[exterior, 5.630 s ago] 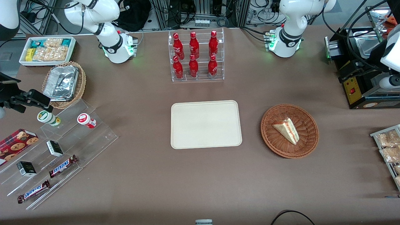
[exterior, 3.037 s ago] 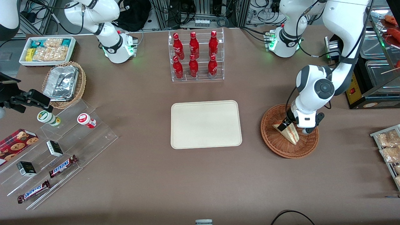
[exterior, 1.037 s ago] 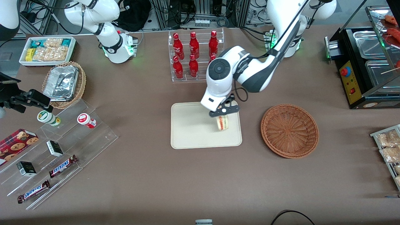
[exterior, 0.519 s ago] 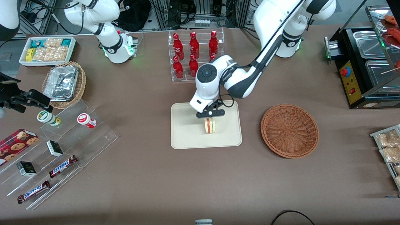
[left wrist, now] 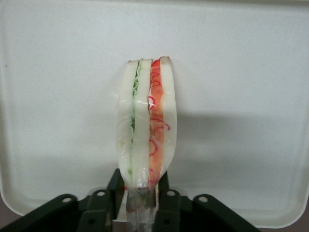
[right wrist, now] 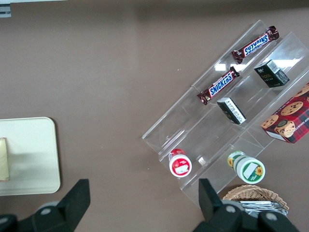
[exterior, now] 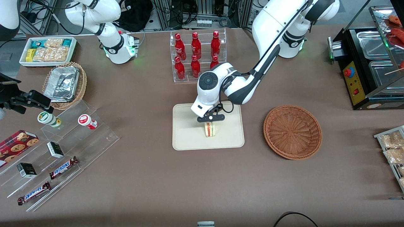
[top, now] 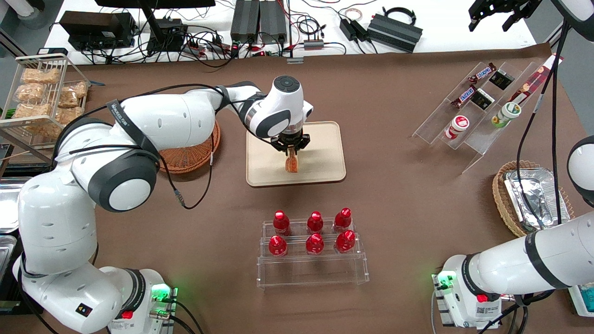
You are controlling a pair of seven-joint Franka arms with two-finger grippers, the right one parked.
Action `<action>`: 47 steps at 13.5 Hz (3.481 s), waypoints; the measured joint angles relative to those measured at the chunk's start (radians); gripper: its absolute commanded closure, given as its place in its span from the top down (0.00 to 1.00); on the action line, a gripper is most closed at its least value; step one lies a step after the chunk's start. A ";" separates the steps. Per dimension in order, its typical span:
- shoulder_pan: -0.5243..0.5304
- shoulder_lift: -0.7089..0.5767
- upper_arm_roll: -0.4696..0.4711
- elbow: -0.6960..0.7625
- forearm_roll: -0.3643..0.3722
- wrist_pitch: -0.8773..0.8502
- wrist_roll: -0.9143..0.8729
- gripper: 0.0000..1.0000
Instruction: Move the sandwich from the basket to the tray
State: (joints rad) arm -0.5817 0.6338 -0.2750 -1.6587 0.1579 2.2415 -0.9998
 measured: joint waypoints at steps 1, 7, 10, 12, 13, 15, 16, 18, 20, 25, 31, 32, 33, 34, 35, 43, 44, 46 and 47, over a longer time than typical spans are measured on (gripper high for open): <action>0.000 0.000 0.001 0.003 0.000 0.000 0.000 1.00; 0.029 -0.104 0.023 0.067 -0.001 -0.140 -0.014 1.00; 0.091 -0.240 0.028 0.072 -0.001 -0.286 -0.044 1.00; 0.158 -0.332 0.031 0.072 0.000 -0.409 -0.043 1.00; 0.198 -0.378 0.032 0.071 0.000 -0.475 -0.024 1.00; 0.279 -0.450 0.036 0.066 -0.001 -0.581 0.085 1.00; 0.323 -0.478 0.037 0.064 -0.003 -0.619 0.148 1.00; 0.414 -0.529 0.038 0.063 -0.025 -0.682 0.288 1.00; 0.517 -0.580 0.039 0.062 -0.075 -0.739 0.445 1.00; 0.650 -0.672 0.041 0.059 -0.097 -0.845 0.686 1.00; 0.689 -0.686 0.051 0.072 -0.108 -0.855 0.730 1.00; 0.694 -0.685 0.052 0.077 -0.109 -0.854 0.742 1.00; 0.693 -0.682 0.052 0.084 -0.109 -0.853 0.764 1.00; 0.691 -0.675 0.052 0.096 -0.109 -0.851 0.785 1.00; 0.687 -0.664 0.051 0.112 -0.109 -0.851 0.796 1.00; 0.653 -0.574 0.093 0.241 -0.108 -0.834 0.799 1.00; 0.654 -0.565 0.096 0.255 -0.108 -0.837 0.799 1.00; 0.654 -0.565 0.101 0.260 -0.108 -0.859 0.799 1.00; 0.655 -0.572 0.101 0.255 -0.108 -0.864 0.799 1.00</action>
State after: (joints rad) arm 0.0728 0.0617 -0.1739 -1.4036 0.0499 1.3775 -0.2008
